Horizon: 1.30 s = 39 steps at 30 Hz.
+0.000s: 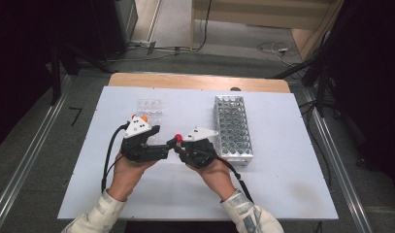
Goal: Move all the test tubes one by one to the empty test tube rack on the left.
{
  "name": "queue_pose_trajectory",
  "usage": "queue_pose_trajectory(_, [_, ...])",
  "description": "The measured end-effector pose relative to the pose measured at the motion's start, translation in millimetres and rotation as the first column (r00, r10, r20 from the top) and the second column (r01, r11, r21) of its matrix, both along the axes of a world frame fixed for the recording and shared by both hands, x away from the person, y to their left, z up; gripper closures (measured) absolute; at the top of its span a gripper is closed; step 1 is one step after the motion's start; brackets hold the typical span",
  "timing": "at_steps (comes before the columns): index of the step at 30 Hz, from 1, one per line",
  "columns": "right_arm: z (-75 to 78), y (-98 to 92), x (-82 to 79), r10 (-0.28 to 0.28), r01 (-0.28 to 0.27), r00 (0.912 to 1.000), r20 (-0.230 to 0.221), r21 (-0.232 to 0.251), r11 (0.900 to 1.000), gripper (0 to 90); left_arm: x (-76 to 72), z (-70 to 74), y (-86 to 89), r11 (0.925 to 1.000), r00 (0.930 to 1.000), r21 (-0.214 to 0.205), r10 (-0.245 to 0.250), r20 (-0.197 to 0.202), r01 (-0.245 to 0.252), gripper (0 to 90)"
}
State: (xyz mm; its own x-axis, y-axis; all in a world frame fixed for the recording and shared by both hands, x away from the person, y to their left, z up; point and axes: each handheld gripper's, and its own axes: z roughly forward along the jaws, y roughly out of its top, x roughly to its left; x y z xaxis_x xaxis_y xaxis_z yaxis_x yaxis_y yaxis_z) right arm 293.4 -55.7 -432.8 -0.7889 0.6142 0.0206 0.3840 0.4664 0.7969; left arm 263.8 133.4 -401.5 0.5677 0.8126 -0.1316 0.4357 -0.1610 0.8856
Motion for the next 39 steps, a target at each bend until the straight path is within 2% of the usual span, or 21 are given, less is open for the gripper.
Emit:
queue_pose_trajectory(8, [-0.2,7.8,-4.0,0.023,-0.023,0.9997,0.004,-0.004,0.9997,71.5,-2.3,-4.5,-7.4,0.9987,0.9988,0.014,-0.049,0.005,0.049,48.2])
queue_pose_trajectory(16, [0.9,10.0,-5.5,0.028,-0.028,0.9996,-0.002,0.002,0.9996,71.5,-2.0,-6.9,-8.0,0.9985,0.9986,0.02,-0.052,-0.001,0.052,66.9])
queue_pose_trajectory(26, [0.3,10.3,-5.5,0.029,-0.029,0.9996,-0.004,0.001,0.9996,70.9,-2.4,-7.3,-9.0,0.9982,0.9987,0.031,-0.051,0.0,0.051,70.0])
queue_pose_trajectory(32, [0.3,9.4,-5.0,0.043,-0.043,0.9988,-0.022,0.001,0.9991,57.1,-2.4,-7.1,-8.3,0.9987,0.999,0.024,-0.044,-0.002,0.044,70.1])
queue_pose_trajectory(39, [3.2,3.9,-4.6,0.053,-0.053,0.9982,-0.029,0.011,0.9985,45.5,-2.9,-5.3,-5.2,0.9993,0.9994,0.013,-0.034,0.003,0.034,70.1])
